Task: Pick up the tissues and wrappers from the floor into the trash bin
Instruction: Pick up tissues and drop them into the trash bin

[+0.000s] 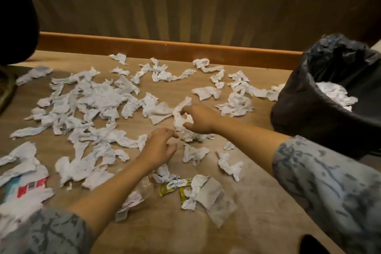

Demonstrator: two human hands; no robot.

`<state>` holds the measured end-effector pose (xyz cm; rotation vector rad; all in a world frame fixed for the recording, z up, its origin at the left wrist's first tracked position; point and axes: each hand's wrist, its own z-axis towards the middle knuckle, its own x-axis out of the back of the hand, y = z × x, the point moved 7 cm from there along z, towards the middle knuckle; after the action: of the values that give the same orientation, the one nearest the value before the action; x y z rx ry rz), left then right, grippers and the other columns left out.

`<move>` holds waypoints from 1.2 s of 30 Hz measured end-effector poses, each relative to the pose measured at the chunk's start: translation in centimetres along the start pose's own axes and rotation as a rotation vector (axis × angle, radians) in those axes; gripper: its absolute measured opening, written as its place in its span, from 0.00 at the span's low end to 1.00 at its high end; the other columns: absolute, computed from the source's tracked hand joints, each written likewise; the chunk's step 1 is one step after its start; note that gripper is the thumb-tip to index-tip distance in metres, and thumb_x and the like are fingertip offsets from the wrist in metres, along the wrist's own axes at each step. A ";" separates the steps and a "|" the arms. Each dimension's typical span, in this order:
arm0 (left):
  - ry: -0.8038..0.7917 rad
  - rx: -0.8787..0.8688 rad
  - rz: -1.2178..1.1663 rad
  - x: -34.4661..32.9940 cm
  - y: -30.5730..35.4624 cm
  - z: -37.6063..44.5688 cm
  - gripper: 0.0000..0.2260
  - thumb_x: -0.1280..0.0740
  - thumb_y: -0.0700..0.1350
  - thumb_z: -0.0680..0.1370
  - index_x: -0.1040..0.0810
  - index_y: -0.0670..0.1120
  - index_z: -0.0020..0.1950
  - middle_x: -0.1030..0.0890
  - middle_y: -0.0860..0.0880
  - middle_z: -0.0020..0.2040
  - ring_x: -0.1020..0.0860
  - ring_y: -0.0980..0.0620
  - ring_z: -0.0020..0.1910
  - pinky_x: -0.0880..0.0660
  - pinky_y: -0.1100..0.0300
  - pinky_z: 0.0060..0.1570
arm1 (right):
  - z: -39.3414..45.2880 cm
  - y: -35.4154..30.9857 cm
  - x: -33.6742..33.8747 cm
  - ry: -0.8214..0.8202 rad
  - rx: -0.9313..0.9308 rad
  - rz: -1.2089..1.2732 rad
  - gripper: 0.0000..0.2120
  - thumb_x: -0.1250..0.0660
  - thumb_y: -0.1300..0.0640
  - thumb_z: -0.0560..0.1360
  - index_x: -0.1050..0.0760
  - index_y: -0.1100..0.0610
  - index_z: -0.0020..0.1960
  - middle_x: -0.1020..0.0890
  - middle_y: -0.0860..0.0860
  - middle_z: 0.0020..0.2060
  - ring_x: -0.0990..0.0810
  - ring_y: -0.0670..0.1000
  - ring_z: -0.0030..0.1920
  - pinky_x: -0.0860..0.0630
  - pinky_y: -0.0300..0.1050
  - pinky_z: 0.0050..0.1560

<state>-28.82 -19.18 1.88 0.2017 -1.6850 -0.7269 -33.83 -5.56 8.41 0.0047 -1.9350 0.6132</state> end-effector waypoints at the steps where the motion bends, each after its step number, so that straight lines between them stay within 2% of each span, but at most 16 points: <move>1: 0.044 0.050 -0.021 -0.6 -0.8 -1.2 0.11 0.34 0.51 0.75 0.22 0.52 0.55 0.25 0.49 0.62 0.30 0.45 0.65 0.34 0.48 0.64 | -0.4 0.5 -1.7 0.007 -0.038 0.032 0.22 0.34 0.50 0.77 0.31 0.55 0.69 0.25 0.55 0.65 0.28 0.57 0.65 0.30 0.56 0.63; 4: 0.088 0.176 0.001 -3.0 -2.1 -5.0 0.21 0.32 0.64 0.71 0.24 0.53 0.59 0.38 0.46 0.75 0.48 0.41 0.76 0.49 0.47 0.73 | -2.9 2.3 -6.2 0.057 -0.163 0.024 0.20 0.36 0.48 0.77 0.30 0.53 0.67 0.30 0.55 0.68 0.38 0.58 0.71 0.41 0.62 0.70; 7: -0.026 0.175 0.119 -5.5 -2.9 -7.2 0.40 0.39 0.78 0.63 0.33 0.56 0.69 0.57 0.46 0.79 0.64 0.43 0.76 0.60 0.45 0.73 | -6.8 5.1 -9.0 0.279 -0.415 0.060 0.20 0.38 0.45 0.78 0.31 0.50 0.68 0.43 0.55 0.76 0.55 0.57 0.77 0.58 0.64 0.73; 9: -0.048 0.154 0.122 -6.4 -3.3 -7.7 0.46 0.42 0.81 0.62 0.37 0.55 0.72 0.56 0.47 0.79 0.62 0.45 0.77 0.56 0.43 0.75 | -9.8 7.1 -10.5 0.449 -0.653 0.152 0.26 0.40 0.37 0.77 0.34 0.48 0.70 0.47 0.54 0.78 0.59 0.58 0.77 0.64 0.65 0.71; 12: -0.017 0.040 0.117 -7.1 -3.4 -8.5 0.42 0.41 0.76 0.68 0.36 0.51 0.73 0.43 0.48 0.77 0.49 0.47 0.77 0.46 0.44 0.74 | -13.2 8.8 -14.4 0.426 -0.856 0.325 0.40 0.42 0.28 0.71 0.41 0.50 0.75 0.50 0.53 0.79 0.61 0.58 0.77 0.68 0.68 0.71; 15: 0.031 -0.028 0.010 -7.1 -3.8 -9.0 0.28 0.31 0.55 0.74 0.33 0.51 0.71 0.33 0.50 0.70 0.38 0.49 0.71 0.36 0.45 0.70 | -14.7 7.4 -17.2 0.392 -0.698 0.306 0.43 0.41 0.26 0.69 0.41 0.50 0.75 0.49 0.50 0.78 0.59 0.53 0.78 0.71 0.61 0.71; 18: 0.113 0.005 -0.099 -6.8 -4.0 -8.9 0.28 0.28 0.37 0.71 0.29 0.51 0.69 0.28 0.48 0.61 0.33 0.52 0.63 0.28 0.51 0.61 | -15.0 4.6 -18.8 0.443 -0.490 0.307 0.44 0.40 0.24 0.66 0.37 0.50 0.73 0.45 0.46 0.77 0.55 0.48 0.78 0.64 0.58 0.75; 20: 0.155 0.003 -0.109 -6.6 -3.9 -8.7 0.26 0.29 0.33 0.70 0.24 0.51 0.65 0.27 0.47 0.58 0.32 0.52 0.60 0.26 0.53 0.57 | -14.9 2.6 -19.3 0.477 -0.385 0.306 0.43 0.40 0.23 0.65 0.33 0.50 0.69 0.46 0.45 0.76 0.62 0.42 0.76 0.61 0.55 0.76; 22: 0.186 0.017 -0.128 -6.3 -4.0 -8.5 0.23 0.28 0.30 0.68 0.20 0.50 0.59 0.27 0.46 0.59 0.33 0.53 0.61 0.27 0.52 0.58 | -14.7 1.3 -20.0 0.517 -0.306 0.308 0.37 0.39 0.25 0.66 0.28 0.52 0.63 0.45 0.47 0.76 0.66 0.37 0.74 0.57 0.54 0.75; 24: 0.199 0.018 -0.157 -6.2 -4.0 -8.3 0.22 0.30 0.28 0.68 0.18 0.49 0.56 0.28 0.46 0.64 0.33 0.51 0.65 0.31 0.53 0.63 | -14.4 0.8 -20.9 0.535 -0.233 0.303 0.25 0.34 0.33 0.71 0.27 0.53 0.55 0.41 0.48 0.76 0.56 0.41 0.76 0.50 0.52 0.76; 26: 0.186 0.013 -0.153 -6.2 -3.9 -8.0 0.22 0.32 0.28 0.68 0.18 0.46 0.57 0.29 0.46 0.69 0.34 0.47 0.69 0.36 0.53 0.67 | -14.2 1.1 -21.9 0.535 -0.180 0.339 0.13 0.30 0.49 0.72 0.28 0.54 0.51 0.36 0.47 0.73 0.48 0.41 0.76 0.42 0.49 0.75; 28: 0.167 0.016 -0.134 -6.1 -3.8 -7.3 0.24 0.32 0.28 0.69 0.21 0.46 0.62 0.30 0.46 0.70 0.34 0.46 0.69 0.34 0.50 0.67 | -13.9 1.7 -21.9 0.544 -0.141 0.397 0.13 0.31 0.63 0.71 0.27 0.56 0.54 0.29 0.48 0.68 0.43 0.39 0.73 0.38 0.46 0.72; 30: 0.139 0.026 -0.077 -5.8 -3.6 -6.2 0.28 0.32 0.29 0.70 0.27 0.46 0.68 0.29 0.44 0.67 0.32 0.46 0.66 0.31 0.48 0.65 | -13.5 2.5 -21.1 0.580 -0.108 0.407 0.18 0.39 0.71 0.68 0.26 0.59 0.55 0.23 0.53 0.61 0.35 0.43 0.68 0.33 0.46 0.66; 32: 0.086 0.013 -0.003 -5.5 -3.2 -5.1 0.33 0.32 0.32 0.71 0.35 0.47 0.74 0.28 0.42 0.62 0.29 0.46 0.60 0.30 0.55 0.60 | -13.1 3.5 -19.4 0.629 -0.090 0.371 0.19 0.41 0.71 0.67 0.22 0.60 0.54 0.21 0.53 0.51 0.28 0.50 0.58 0.29 0.46 0.57; 34: 0.019 0.021 0.030 -5.5 -3.3 -4.0 0.33 0.32 0.38 0.75 0.42 0.50 0.77 0.27 0.44 0.56 0.27 0.47 0.54 0.29 0.57 0.52 | -12.6 4.3 -17.0 0.712 -0.099 0.386 0.11 0.41 0.67 0.69 0.20 0.61 0.44 0.23 0.52 0.42 0.28 0.50 0.48 0.30 0.43 0.46; 36: -0.016 0.073 0.030 -5.1 -4.0 -2.8 0.27 0.34 0.43 0.77 0.38 0.52 0.75 0.24 0.45 0.55 0.25 0.47 0.53 0.28 0.55 0.50 | -12.1 5.0 -13.8 0.858 -0.148 0.481 0.09 0.43 0.67 0.68 0.25 0.61 0.35 0.28 0.49 0.36 0.30 0.48 0.42 0.34 0.38 0.41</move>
<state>-25.91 -20.71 -4.33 0.2223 -1.7284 -0.6467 -18.75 0.11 -1.71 -0.7204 -1.1272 0.6377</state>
